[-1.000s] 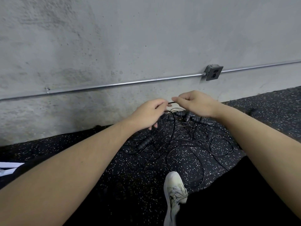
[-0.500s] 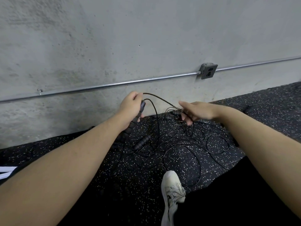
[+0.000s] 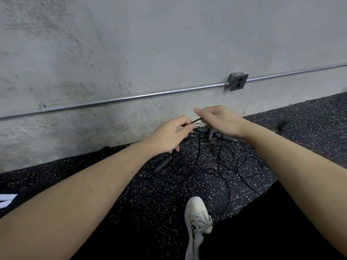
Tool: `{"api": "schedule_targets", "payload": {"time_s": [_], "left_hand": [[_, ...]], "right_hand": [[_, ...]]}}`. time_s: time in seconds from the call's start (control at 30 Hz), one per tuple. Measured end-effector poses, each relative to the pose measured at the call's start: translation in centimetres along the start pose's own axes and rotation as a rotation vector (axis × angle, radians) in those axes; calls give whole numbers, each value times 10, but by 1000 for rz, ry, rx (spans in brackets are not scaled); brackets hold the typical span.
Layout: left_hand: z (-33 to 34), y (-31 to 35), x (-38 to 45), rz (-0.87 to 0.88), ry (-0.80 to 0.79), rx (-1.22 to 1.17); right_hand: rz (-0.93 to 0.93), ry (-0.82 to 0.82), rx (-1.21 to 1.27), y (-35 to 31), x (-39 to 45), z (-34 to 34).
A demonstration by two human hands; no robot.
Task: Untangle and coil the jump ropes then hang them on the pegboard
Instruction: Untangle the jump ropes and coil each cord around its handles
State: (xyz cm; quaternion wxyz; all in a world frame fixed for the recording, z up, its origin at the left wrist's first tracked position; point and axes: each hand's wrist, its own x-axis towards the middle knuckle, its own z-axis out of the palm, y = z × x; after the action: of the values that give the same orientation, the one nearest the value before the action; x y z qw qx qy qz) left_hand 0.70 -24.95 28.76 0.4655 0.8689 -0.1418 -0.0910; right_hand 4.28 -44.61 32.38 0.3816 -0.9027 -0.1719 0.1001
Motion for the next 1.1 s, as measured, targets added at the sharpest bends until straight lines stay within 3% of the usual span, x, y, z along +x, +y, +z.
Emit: {"api": "schedule_targets", "payload": {"time_s": [0.17, 0.33, 0.4, 0.57, 0.7, 0.87, 1.1], "left_hand": [[-13, -11, 3, -72, 159, -70], [-30, -39, 14, -320, 438, -315], [-38, -48, 15, -402, 496, -323], [-40, -54, 13, -381, 432, -100], [-28, -37, 10, -96, 313, 355], [1, -10, -2, 122, 40, 406], [-4, -11, 3, 26, 179, 379]], "right_hand": [[105, -150, 77, 4, -4, -2], [248, -485, -251, 19, -5, -4], [267, -527, -311, 25, -5, -6], [207, -342, -215, 24, -4, -12], [135, -280, -153, 16, -1, -8], [65, -269, -24, 10, 0, -4], [52, -302, 41, 13, -1, -1]]}}
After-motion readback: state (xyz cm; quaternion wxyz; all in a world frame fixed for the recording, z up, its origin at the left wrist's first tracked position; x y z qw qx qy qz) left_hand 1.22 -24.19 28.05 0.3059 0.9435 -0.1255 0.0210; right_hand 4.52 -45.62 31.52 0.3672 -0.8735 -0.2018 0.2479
